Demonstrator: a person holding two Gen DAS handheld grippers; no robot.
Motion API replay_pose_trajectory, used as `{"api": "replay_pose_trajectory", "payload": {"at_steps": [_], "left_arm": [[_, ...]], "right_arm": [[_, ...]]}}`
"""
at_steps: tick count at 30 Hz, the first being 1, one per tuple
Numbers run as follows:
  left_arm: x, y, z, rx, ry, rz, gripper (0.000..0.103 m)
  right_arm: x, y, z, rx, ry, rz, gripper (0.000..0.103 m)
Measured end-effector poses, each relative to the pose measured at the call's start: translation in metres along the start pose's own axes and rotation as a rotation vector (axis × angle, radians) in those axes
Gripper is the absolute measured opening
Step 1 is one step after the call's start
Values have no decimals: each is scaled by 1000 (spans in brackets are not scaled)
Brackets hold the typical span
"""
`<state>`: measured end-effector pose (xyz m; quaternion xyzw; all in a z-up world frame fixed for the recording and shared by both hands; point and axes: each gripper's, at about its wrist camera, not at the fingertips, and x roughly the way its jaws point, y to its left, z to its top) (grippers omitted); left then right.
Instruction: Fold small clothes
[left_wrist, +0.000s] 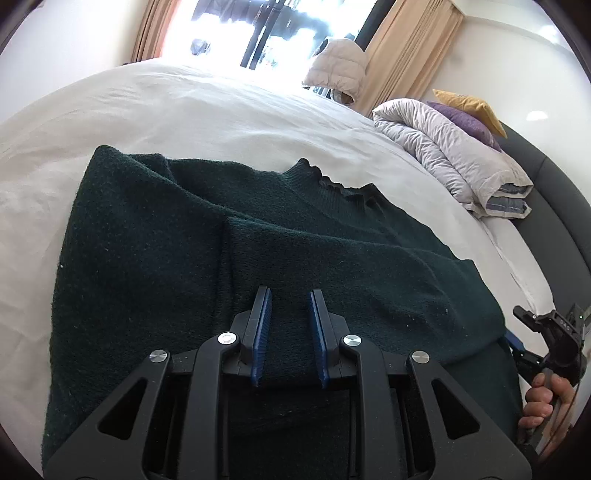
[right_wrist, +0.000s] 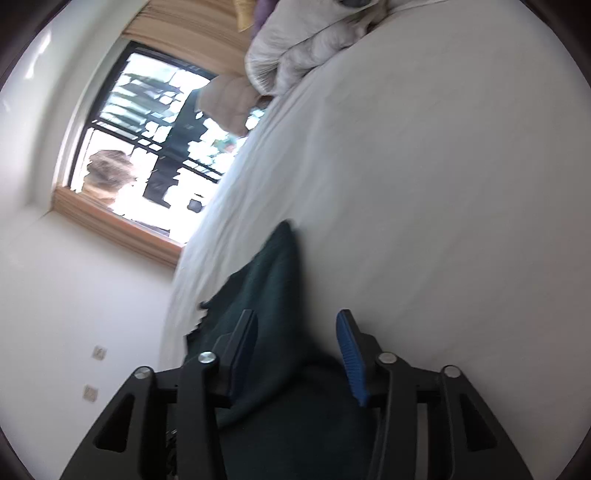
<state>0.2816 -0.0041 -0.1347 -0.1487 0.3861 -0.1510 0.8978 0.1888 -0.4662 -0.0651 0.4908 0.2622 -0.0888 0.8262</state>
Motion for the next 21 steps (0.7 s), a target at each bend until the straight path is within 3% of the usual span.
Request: {"api": "replay_pose_trajectory", "payload": {"at_steps": [2, 4, 10, 14, 15, 16, 17, 18, 20, 21], "left_arm": [[0, 1, -1, -3, -3, -5, 20], [-1, 1, -1, -4, -5, -5, 20], [-4, 2, -1, -6, -6, 0, 20], [-5, 3, -1, -8, -9, -4, 20], [-4, 3, -1, -10, -9, -6, 20], [-4, 3, -1, -10, -9, -7, 20], [-4, 3, -1, -8, -9, -6, 20], [-3, 3, -1, -6, -10, -5, 20], [-3, 3, 0, -6, -10, -6, 20], [-3, 3, -1, -6, -9, -4, 20]], "right_arm": [[-15, -4, 5, 36, -20, 45, 53], [-17, 18, 4, -44, -14, 66, 53], [44, 124, -30, -324, 190, 218, 55], [101, 126, -40, -372, 291, 101, 58], [110, 114, -36, -360, 292, 49, 55], [111, 99, -31, -337, 281, 39, 34], [110, 86, -24, -311, 271, 50, 23], [107, 72, -17, -278, 260, 60, 3], [96, 42, -2, -187, 228, 87, 0], [87, 29, 4, -147, 196, 48, 0]]}}
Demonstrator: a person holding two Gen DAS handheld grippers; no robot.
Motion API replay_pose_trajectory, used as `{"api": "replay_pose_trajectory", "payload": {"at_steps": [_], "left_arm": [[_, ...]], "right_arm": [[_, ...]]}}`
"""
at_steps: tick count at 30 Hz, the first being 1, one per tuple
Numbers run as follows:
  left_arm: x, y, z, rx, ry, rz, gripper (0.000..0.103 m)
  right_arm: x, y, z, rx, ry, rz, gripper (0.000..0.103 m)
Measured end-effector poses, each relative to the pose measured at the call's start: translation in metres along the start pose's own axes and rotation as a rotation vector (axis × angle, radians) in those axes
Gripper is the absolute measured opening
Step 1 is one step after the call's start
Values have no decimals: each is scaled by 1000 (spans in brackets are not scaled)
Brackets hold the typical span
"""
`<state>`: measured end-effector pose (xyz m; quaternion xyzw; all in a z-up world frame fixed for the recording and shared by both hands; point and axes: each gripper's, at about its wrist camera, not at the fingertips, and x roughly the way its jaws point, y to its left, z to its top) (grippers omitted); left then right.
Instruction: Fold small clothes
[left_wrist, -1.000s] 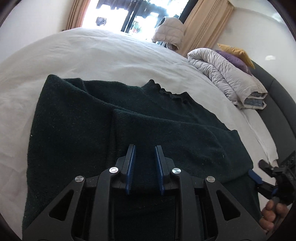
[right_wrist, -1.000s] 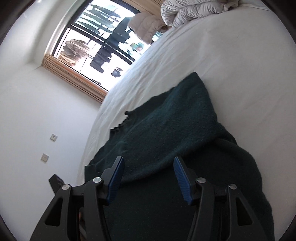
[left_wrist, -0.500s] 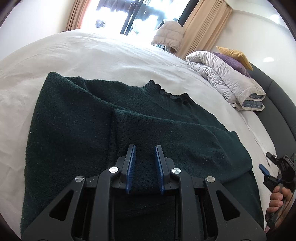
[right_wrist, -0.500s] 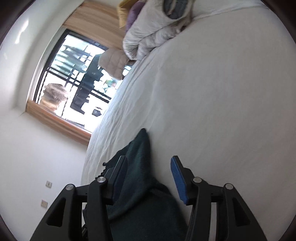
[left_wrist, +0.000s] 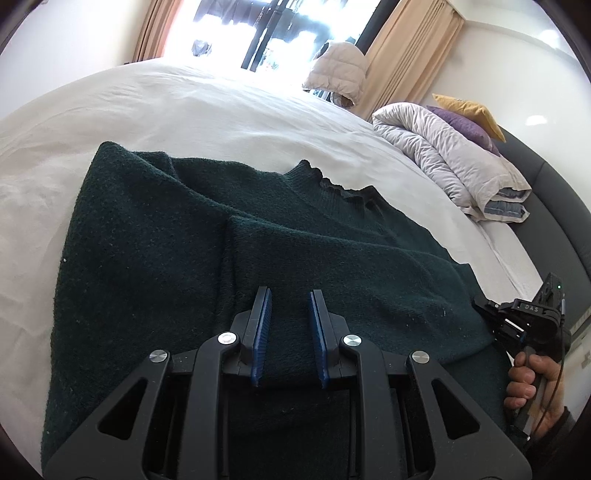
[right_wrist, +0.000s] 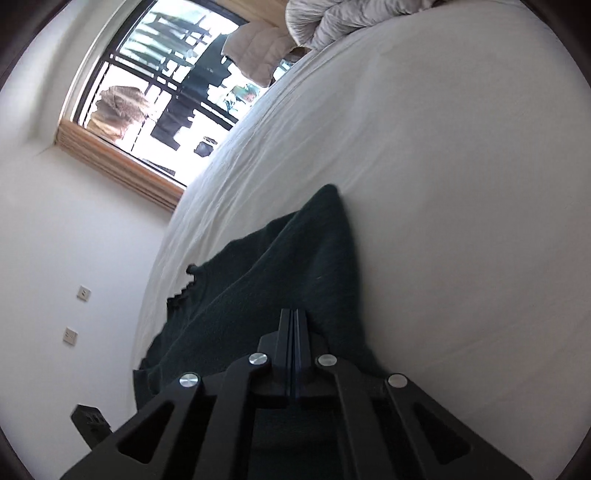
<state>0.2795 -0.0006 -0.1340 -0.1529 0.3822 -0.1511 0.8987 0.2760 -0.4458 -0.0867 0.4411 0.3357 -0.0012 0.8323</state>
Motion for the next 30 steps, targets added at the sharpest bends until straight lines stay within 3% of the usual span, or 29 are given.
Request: {"api": "replay_pose_trajectory", "payload": {"at_steps": [3, 4, 6, 9, 11, 15, 17, 18, 19, 20, 23, 30], "left_arm": [[-1, 1, 0, -2, 0, 3, 20], [-2, 1, -1, -8, 1, 1, 20], [-8, 3, -1, -11, 7, 0, 21], [-32, 3, -10, 5, 4, 26, 21], [-53, 2, -23, 19, 17, 95, 25], [-105, -7, -60, 86, 24, 115, 28], [-136, -20, -83, 170, -1, 142, 32], [-153, -27, -97, 224, -19, 154, 41], [-171, -37, -112, 291, -44, 170, 74], [-192, -47, -131, 378, -92, 200, 94], [-239, -75, -187, 630, -198, 260, 98], [-282, -90, -295, 1068, -177, 315, 98]], "right_arm": [[-41, -19, 1, 46, -75, -89, 11], [-56, -16, -3, 32, -90, -106, 33], [-95, -7, -16, -26, -145, -120, 51], [-148, 21, -45, -211, -202, -131, 63], [-175, 42, -75, -355, -223, -143, 73], [-216, 76, -143, -610, -265, -181, 94], [-236, 84, -174, -696, -323, -232, 103], [-243, 90, -187, -735, -350, -248, 103], [-250, 93, -197, -763, -363, -256, 103], [-256, 94, -206, -771, -364, -263, 103], [-267, 97, -227, -762, -351, -229, 103], [-262, 104, -267, -799, -270, -222, 102]]}}
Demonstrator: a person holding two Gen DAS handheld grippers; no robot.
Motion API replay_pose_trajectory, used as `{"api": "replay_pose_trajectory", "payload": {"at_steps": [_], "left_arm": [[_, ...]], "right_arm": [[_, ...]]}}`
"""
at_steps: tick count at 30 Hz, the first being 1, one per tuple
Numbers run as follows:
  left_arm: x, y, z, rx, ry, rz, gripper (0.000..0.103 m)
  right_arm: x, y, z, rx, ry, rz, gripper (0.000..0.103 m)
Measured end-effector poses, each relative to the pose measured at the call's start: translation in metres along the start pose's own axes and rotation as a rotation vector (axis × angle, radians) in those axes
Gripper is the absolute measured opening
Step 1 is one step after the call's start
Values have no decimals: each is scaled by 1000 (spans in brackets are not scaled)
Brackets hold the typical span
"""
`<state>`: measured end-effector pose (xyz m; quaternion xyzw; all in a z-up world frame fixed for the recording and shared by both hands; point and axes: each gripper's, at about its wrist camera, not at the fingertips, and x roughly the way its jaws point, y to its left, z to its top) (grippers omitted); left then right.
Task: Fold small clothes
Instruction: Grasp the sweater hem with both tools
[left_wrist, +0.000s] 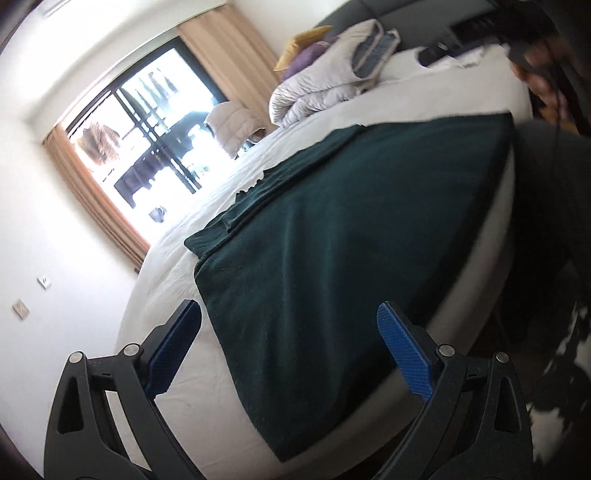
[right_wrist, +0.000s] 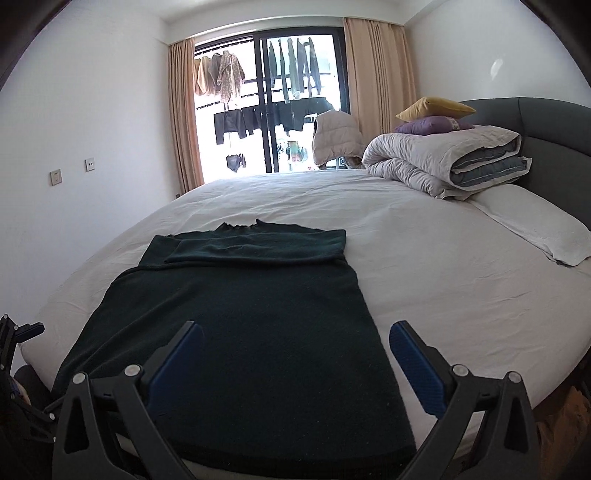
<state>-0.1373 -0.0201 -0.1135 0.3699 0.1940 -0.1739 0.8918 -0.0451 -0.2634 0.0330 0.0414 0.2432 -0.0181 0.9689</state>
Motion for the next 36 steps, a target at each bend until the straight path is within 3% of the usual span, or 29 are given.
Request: {"api": "replay_pose_trajectory", "payload": {"at_steps": [5, 10, 13, 15, 17, 18, 20, 21, 25, 29, 32, 36], "left_arm": [[-6, -41, -32, 270, 24, 91, 98], [0, -60, -52, 447, 22, 182, 98], [4, -63, -62, 495, 19, 203, 98], [8, -56, -63, 480, 13, 203, 95], [8, -46, -60, 429, 17, 188, 72], [10, -41, -59, 403, 28, 183, 65], [15, -33, -57, 374, 54, 165, 39], [17, -32, -57, 369, 69, 155, 33], [18, -20, -54, 338, 67, 133, 18], [14, -5, -47, 277, 44, 108, 7], [12, 3, -44, 230, 41, 89, 5], [9, 18, -32, 151, 32, 83, 5]], "right_arm": [[-2, 26, -8, -71, 8, 24, 99], [-1, 36, -10, -79, 23, 52, 97], [0, 38, -12, -90, 33, 56, 94], [2, 39, -13, -92, 45, 60, 92], [2, 40, -15, -99, 48, 61, 90], [2, 41, -15, -108, 51, 59, 89], [1, 44, -17, -137, 52, 56, 88], [-1, 45, -18, -159, 51, 52, 88], [-7, 51, -26, -280, 54, 16, 87], [-15, 57, -46, -492, 73, -44, 83], [-20, 60, -66, -664, 95, -88, 76], [-21, 57, -86, -779, 130, -122, 68]]}}
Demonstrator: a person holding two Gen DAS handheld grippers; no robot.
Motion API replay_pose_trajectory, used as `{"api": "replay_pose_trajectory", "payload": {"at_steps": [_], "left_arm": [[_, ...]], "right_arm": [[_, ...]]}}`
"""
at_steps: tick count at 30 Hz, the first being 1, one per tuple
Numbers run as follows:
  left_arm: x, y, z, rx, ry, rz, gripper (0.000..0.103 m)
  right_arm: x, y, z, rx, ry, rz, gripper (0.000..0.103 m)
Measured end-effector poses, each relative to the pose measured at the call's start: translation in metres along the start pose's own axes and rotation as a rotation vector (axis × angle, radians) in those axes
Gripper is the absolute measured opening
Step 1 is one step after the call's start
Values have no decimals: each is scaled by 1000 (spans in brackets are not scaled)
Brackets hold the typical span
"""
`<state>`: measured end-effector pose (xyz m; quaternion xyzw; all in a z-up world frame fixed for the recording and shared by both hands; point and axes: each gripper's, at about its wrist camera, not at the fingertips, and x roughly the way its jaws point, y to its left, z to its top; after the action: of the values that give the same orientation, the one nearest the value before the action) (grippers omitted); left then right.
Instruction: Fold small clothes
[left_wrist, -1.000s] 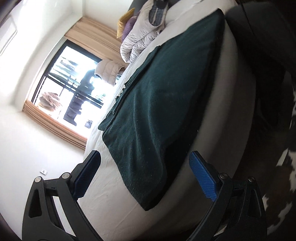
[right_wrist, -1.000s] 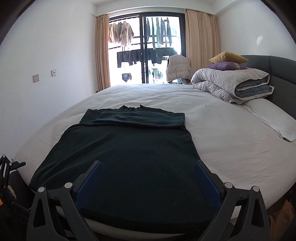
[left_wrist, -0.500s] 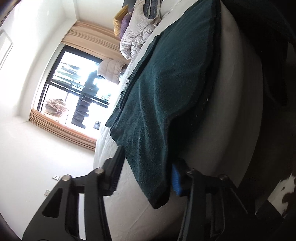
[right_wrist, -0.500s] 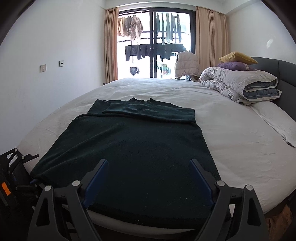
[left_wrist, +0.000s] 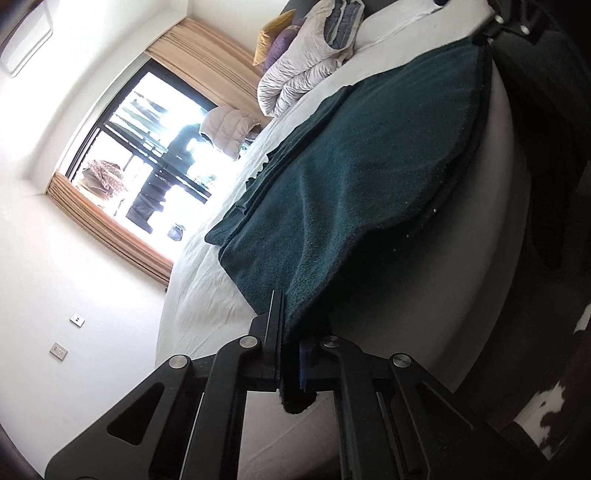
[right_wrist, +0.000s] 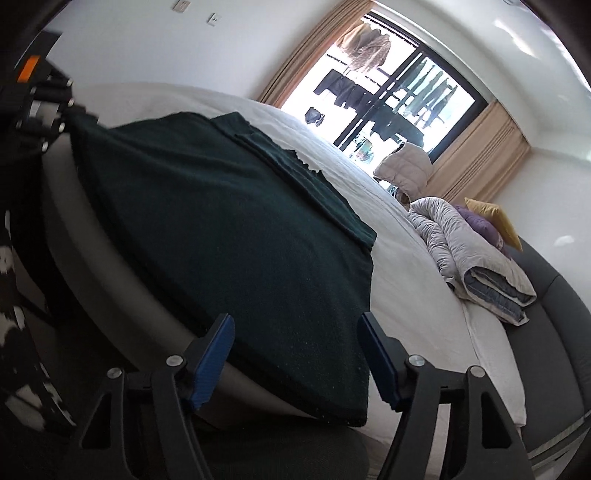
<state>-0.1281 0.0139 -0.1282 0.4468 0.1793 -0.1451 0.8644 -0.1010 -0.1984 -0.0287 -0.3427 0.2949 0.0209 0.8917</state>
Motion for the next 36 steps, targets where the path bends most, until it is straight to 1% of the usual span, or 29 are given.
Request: {"api": "replay_pose_trajectory", "payload": {"at_steps": [3, 4, 6, 14, 17, 19, 22, 28, 34, 36], "left_arm": [[0, 13, 9, -64, -2, -1, 5], [-1, 16, 11, -79, -3, 1, 5], [-3, 22, 15, -99, -8, 4, 5], [-5, 34, 27, -121, -15, 8, 5], [-7, 33, 28, -131, -16, 10, 5], [-7, 36, 28, -139, -18, 13, 5], [-6, 36, 27, -154, -18, 9, 5], [-4, 41, 26, -188, -14, -12, 5], [-4, 43, 25, -201, -13, -15, 5], [-5, 43, 25, -208, -10, -16, 5]], "right_arm": [[7, 7, -9, -53, 40, -10, 64], [10, 10, -12, -73, 52, -16, 61], [15, 13, -15, -106, 75, -21, 59], [26, 25, -20, -178, 107, -13, 58], [33, 31, -22, -216, 141, -23, 54], [39, 29, -24, -218, 163, -27, 50], [44, 30, -26, -223, 190, -30, 49], [47, 34, -32, -258, 200, -36, 49], [48, 34, -33, -267, 197, -57, 49], [48, 31, -34, -259, 197, -70, 45]]}}
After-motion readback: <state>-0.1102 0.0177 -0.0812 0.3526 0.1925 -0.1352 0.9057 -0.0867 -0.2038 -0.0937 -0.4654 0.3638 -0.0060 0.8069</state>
